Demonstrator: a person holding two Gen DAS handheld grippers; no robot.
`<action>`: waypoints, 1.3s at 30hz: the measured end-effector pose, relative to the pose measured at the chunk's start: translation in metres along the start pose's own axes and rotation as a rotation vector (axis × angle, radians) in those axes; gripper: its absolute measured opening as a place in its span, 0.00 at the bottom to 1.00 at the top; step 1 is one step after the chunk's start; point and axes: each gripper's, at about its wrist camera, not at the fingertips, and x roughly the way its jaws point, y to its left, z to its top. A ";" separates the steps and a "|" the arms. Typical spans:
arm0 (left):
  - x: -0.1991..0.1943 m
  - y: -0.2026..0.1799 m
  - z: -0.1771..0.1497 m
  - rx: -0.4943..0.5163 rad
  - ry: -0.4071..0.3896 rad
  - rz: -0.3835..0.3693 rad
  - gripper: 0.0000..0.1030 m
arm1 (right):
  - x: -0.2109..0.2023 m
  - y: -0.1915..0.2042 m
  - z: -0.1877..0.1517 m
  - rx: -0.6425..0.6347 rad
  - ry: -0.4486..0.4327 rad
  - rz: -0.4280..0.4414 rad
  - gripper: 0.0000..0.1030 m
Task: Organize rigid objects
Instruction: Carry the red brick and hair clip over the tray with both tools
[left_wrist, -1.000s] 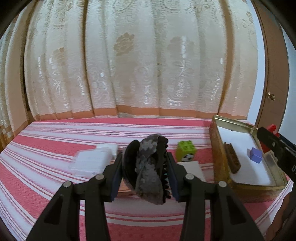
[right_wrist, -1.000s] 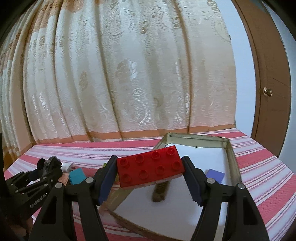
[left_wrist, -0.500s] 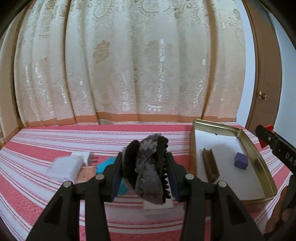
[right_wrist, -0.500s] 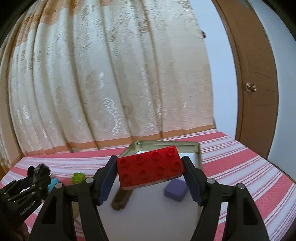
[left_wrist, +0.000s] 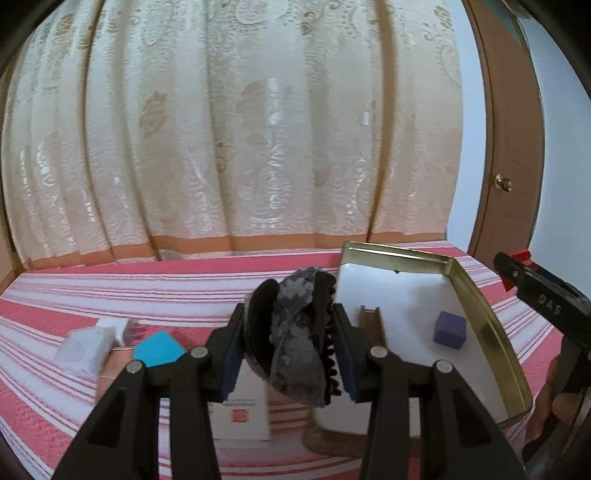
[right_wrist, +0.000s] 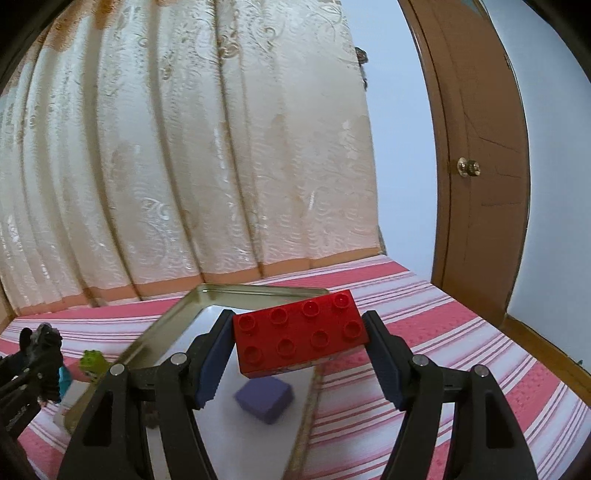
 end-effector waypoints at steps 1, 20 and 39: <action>0.001 -0.004 0.000 0.005 0.001 -0.010 0.42 | 0.002 -0.003 0.001 -0.001 0.004 -0.002 0.69; 0.028 -0.072 -0.004 0.119 0.084 -0.035 0.42 | 0.020 0.018 -0.010 -0.115 0.090 0.060 0.69; 0.045 -0.075 -0.008 0.124 0.172 0.021 0.42 | 0.026 0.015 -0.013 -0.098 0.141 0.066 0.69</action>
